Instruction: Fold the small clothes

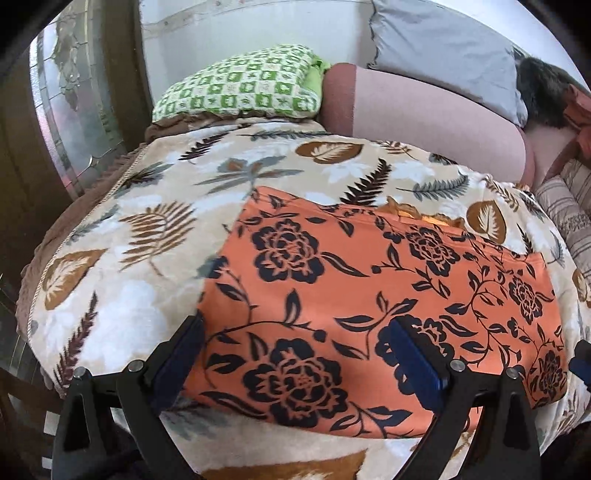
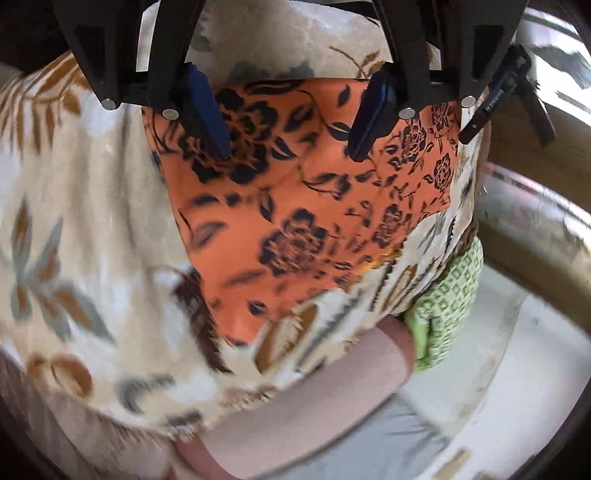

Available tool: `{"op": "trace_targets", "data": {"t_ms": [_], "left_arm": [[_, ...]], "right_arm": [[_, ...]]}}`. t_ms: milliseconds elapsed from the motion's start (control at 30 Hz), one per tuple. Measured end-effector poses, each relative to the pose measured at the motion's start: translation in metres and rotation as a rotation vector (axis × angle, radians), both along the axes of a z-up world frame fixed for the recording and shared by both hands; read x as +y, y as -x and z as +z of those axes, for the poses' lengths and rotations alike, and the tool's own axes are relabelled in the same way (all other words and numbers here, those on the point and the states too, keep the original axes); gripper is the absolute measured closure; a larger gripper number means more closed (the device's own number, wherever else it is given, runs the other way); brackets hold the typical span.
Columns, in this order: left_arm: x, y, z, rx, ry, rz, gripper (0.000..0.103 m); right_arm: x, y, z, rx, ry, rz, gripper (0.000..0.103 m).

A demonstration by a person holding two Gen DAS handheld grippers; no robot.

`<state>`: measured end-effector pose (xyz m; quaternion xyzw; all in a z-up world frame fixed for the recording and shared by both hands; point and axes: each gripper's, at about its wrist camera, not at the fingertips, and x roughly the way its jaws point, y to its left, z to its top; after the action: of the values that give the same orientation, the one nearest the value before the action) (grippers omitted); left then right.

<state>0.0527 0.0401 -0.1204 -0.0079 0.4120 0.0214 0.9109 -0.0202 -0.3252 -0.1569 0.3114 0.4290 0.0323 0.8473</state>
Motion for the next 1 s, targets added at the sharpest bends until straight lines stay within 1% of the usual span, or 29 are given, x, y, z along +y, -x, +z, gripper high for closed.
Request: {"op": "trace_targets", "data": {"t_ms": [33, 100, 133, 167, 200, 233, 267, 333, 400, 433, 467, 500, 533, 567, 667, 733, 767, 800, 867, 900, 933, 967, 1000], "left_arm": [[0.004, 0.002, 0.002, -0.004, 0.008, 0.009, 0.004], [0.012, 0.006, 0.005, -0.003, 0.017, 0.024, 0.004], [0.014, 0.008, 0.005, 0.005, 0.019, 0.027, 0.004], [0.017, 0.010, 0.005, 0.010, 0.018, 0.026, 0.004], [0.019, 0.012, 0.005, 0.006, 0.012, 0.028, 0.004], [0.022, 0.014, 0.005, 0.001, -0.001, 0.038, 0.004], [0.024, 0.014, 0.003, 0.006, -0.008, 0.047, 0.004], [0.029, 0.013, -0.002, 0.021, 0.003, 0.056, 0.004], [0.031, 0.009, -0.008, 0.033, 0.002, 0.069, 0.004], [0.030, 0.006, -0.014, 0.048, 0.000, 0.067, 0.004], [0.029, 0.002, -0.022, 0.072, -0.009, 0.064, 0.004], [0.027, -0.002, -0.030, 0.097, -0.023, 0.057, 0.004], [0.026, -0.006, -0.038, 0.126, -0.041, 0.048, 0.004], [0.025, -0.008, -0.043, 0.140, -0.053, 0.040, 0.004], [0.026, -0.011, -0.049, 0.147, -0.039, 0.046, 0.004], [0.027, -0.013, -0.045, 0.133, -0.026, 0.049, 0.004], [0.029, -0.013, -0.041, 0.115, -0.018, 0.054, 0.004], [0.031, -0.012, -0.038, 0.100, -0.010, 0.059, 0.004], [0.035, -0.012, -0.034, 0.074, 0.016, 0.064, 0.004], [0.035, -0.013, -0.036, 0.077, 0.020, 0.061, 0.004], [0.036, -0.017, -0.042, 0.099, 0.008, 0.064, 0.004], [0.037, -0.021, -0.050, 0.129, -0.016, 0.077, 0.004], [0.039, -0.023, -0.057, 0.154, -0.030, 0.085, 0.004]], "right_arm": [[0.001, -0.005, -0.010, 0.012, -0.024, 0.011, 0.027], [-0.002, -0.018, -0.046, 0.121, -0.031, 0.003, 0.027], [-0.005, -0.020, -0.061, 0.141, -0.055, -0.013, 0.029], [-0.007, -0.014, -0.054, 0.106, -0.067, -0.035, 0.029], [-0.009, -0.011, -0.046, 0.100, -0.085, -0.043, 0.029], [-0.007, -0.011, -0.036, 0.077, -0.104, -0.033, 0.029], [-0.005, -0.012, -0.028, 0.051, -0.099, -0.022, 0.029], [-0.001, -0.014, -0.012, -0.004, -0.075, -0.015, 0.029], [0.002, -0.020, -0.014, -0.017, -0.095, 0.011, 0.027], [0.004, -0.025, -0.025, 0.019, -0.085, 0.025, 0.026], [0.004, -0.033, -0.043, 0.134, -0.046, 0.022, 0.026], [0.001, -0.038, -0.050, 0.193, -0.037, 0.026, 0.026], [0.001, -0.038, -0.046, 0.164, -0.029, 0.030, 0.026], [0.003, -0.040, -0.035, 0.142, -0.018, 0.033, 0.026], [0.017, -0.059, 0.001, 0.046, 0.014, 0.079, 0.026], [0.026, -0.076, 0.019, 0.010, 0.022, 0.128, 0.026], [0.032, -0.091, 0.023, -0.006, 0.009, 0.165, 0.026], [0.035, -0.102, 0.022, -0.010, 0.001, 0.183, 0.026], [0.044, -0.129, 0.005, 0.023, -0.026, 0.198, 0.026], [0.042, -0.139, -0.008, 0.041, -0.037, 0.201, 0.026], [0.042, -0.155, -0.034, 0.100, -0.021, 0.188, 0.026], [0.039, -0.163, -0.055, 0.179, -0.022, 0.154, 0.027], [0.036, -0.164, -0.061, 0.184, -0.047, 0.129, 0.028]]}}
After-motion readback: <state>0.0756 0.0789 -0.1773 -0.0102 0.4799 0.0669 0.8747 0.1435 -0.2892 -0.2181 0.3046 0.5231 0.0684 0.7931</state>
